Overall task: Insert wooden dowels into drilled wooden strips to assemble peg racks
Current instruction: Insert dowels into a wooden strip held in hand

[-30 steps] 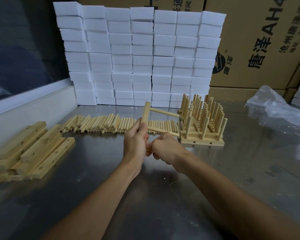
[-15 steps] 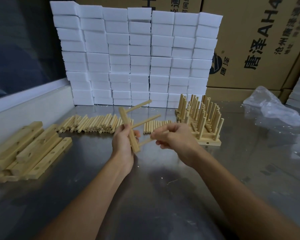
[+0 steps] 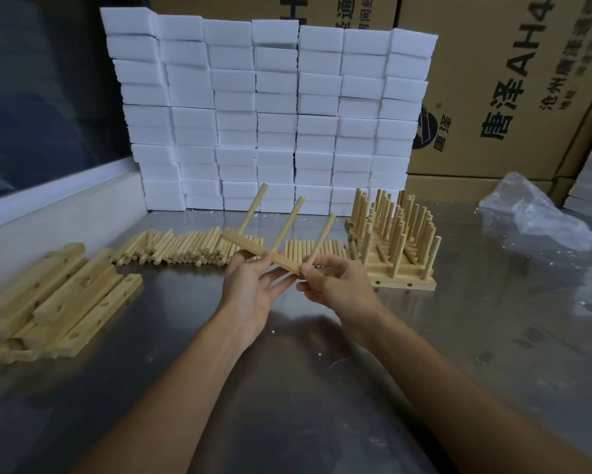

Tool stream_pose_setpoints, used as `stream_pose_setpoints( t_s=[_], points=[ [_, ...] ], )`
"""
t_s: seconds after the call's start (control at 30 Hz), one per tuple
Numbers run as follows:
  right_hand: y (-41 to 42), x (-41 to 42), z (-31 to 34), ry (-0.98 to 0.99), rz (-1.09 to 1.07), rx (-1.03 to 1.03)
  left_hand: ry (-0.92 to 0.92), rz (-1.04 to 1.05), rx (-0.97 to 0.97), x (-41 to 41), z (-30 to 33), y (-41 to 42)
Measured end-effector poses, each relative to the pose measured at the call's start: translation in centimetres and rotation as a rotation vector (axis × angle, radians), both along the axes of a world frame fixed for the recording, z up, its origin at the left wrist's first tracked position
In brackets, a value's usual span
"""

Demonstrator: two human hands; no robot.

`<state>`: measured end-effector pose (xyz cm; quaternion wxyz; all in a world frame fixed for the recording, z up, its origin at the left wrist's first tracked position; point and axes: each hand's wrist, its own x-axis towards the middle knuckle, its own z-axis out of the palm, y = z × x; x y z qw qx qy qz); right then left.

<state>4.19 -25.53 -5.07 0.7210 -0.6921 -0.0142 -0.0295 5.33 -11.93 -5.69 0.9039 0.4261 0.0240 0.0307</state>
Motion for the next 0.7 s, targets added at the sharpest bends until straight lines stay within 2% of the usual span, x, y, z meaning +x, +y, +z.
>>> stream_pose_setpoints(
  t_s=[0.1, 0.2, 0.37, 0.5, 0.6, 0.7],
  points=[
    [-1.1, 0.6, -0.1, -0.011, -0.053, -0.065, 0.05, 0.098, 0.029, 0.4, 0.0, 0.6],
    [-1.9, 1.1, -0.5, -0.062, -0.111, -0.26, 0.102, 0.217, 0.118, 0.6, -0.2, 1.6],
    [-2.8, 1.2, -1.1, -0.195, -0.157, -0.553, 0.083, 0.297, 0.601, 0.9, -1.2, 2.2],
    [-3.2, 1.4, -1.3, -0.212, -0.237, -0.789, 0.026, 0.359, 0.974, 0.6, -1.5, 2.2],
    [-3.8, 1.2, -1.2, -0.245, -0.237, -0.933, 0.056, 0.357, 1.251, 0.6, -1.9, 2.3],
    [-4.4, 0.9, -1.4, -0.196, -0.22, -1.022, 0.061, 0.338, 1.44, 0.5, -2.2, 2.2]
  ],
)
